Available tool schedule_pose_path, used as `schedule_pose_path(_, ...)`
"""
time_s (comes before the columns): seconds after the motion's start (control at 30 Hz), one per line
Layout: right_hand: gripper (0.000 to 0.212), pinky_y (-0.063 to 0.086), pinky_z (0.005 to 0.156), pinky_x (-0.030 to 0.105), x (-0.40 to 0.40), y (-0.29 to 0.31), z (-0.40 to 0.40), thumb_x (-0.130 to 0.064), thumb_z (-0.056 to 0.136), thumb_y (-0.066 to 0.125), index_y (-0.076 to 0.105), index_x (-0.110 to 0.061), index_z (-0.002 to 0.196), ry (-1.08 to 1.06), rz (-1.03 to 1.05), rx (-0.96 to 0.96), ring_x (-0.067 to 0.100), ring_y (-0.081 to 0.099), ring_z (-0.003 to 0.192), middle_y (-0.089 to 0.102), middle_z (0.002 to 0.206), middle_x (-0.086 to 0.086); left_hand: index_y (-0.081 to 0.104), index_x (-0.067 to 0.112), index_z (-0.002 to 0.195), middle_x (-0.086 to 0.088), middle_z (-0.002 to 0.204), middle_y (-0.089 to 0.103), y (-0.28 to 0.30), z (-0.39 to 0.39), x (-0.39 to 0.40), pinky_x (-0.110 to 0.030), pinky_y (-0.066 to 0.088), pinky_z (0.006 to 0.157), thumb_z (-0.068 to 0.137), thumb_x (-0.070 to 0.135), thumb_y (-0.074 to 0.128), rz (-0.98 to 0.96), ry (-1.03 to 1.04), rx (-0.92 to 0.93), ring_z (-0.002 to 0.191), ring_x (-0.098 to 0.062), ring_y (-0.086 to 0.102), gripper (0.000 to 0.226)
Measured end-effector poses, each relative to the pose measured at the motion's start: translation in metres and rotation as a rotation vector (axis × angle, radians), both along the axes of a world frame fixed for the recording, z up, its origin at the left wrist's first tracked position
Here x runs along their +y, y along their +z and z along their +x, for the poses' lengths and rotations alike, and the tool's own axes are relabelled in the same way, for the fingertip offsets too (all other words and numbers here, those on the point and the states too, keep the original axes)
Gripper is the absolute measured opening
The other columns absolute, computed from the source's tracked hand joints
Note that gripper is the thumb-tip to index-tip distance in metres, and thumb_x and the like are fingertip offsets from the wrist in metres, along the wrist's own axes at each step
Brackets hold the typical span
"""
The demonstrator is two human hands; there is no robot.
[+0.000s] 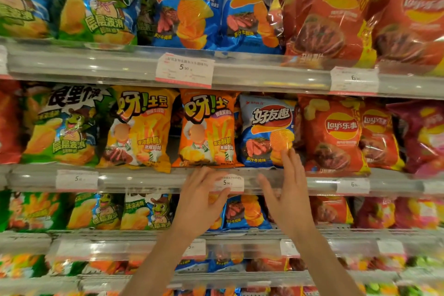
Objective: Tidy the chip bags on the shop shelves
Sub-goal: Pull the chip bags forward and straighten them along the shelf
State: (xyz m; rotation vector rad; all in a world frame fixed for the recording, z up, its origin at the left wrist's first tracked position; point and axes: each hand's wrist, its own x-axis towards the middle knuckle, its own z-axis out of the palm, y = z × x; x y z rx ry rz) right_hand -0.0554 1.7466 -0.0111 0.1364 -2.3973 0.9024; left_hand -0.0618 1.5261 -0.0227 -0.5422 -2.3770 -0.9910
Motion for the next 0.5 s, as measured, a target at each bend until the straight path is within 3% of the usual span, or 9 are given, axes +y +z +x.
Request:
schedule_pose_path(0.1, 0.085, 0.014, 0.124, 0.039, -0.017, -0.025, 0.027, -0.077, 0.091, 0.035, 0.02, -0.03, 0.16, -0.01, -0.001, 0.001, 0.008, -0.003, 0.156, 0.001, 0.17, -0.011, 0.059, 0.031, 0.129, 0.015, 0.121, 0.054, -0.008, 0.008, -0.006, -0.031, 0.047, 0.096, 0.094, 0.046, 0.053, 0.078, -0.031, -0.033, 0.114, -0.006, 0.051, 0.039)
schedule_pose_path(0.2, 0.079, 0.018, 0.12, 0.03, -0.036, -0.039, 0.05, -0.083, 0.086, 0.034, 0.012, -0.049, 0.154, 0.001, -0.081, -0.056, -0.001, -0.001, 0.154, -0.003, 0.166, -0.026, 0.051, 0.042, 0.133, 0.027, 0.126, 0.046, -0.019, 0.022, -0.027, -0.012, 0.036, 0.101, 0.096, 0.05, 0.054, 0.104, -0.031, -0.07, 0.121, 0.004, 0.046, 0.038)
schedule_pose_path(0.27, 0.077, 0.024, 0.118, 0.028, -0.046, -0.045, 0.061, -0.089, 0.081, 0.031, 0.008, -0.058, 0.148, 0.008, -0.108, -0.119, 0.0, 0.005, 0.154, -0.001, 0.165, -0.028, 0.051, 0.045, 0.133, 0.034, 0.127, 0.042, -0.028, 0.03, -0.046, -0.017, 0.038, 0.103, 0.096, 0.054, 0.052, 0.132, -0.002, -0.104, 0.121, 0.005, 0.046, 0.039)
schedule_pose_path(0.37, 0.073, 0.03, 0.119, 0.034, -0.055, -0.051, 0.068, -0.086, 0.083, 0.032, 0.01, -0.058, 0.147, -0.007, -0.123, -0.168, 0.008, 0.017, 0.153, 0.012, 0.164, -0.024, 0.049, 0.044, 0.134, 0.032, 0.126, 0.044, -0.032, 0.038, -0.073, -0.028, 0.046, 0.102, 0.091, 0.061, 0.049, 0.158, 0.045, -0.136, 0.116, 0.006, 0.048, 0.046)
schedule_pose_path(0.5, 0.068, 0.041, 0.114, 0.041, -0.062, -0.045, 0.073, -0.07, 0.089, 0.046, 0.014, -0.057, 0.148, -0.033, -0.159, -0.221, 0.016, 0.032, 0.148, 0.027, 0.161, -0.016, 0.049, 0.039, 0.137, 0.023, 0.126, 0.048, -0.023, 0.041, -0.093, -0.02, 0.043, 0.1, 0.093, 0.051, 0.056, 0.184, 0.069, -0.14, 0.116, 0.008, 0.049, 0.046)
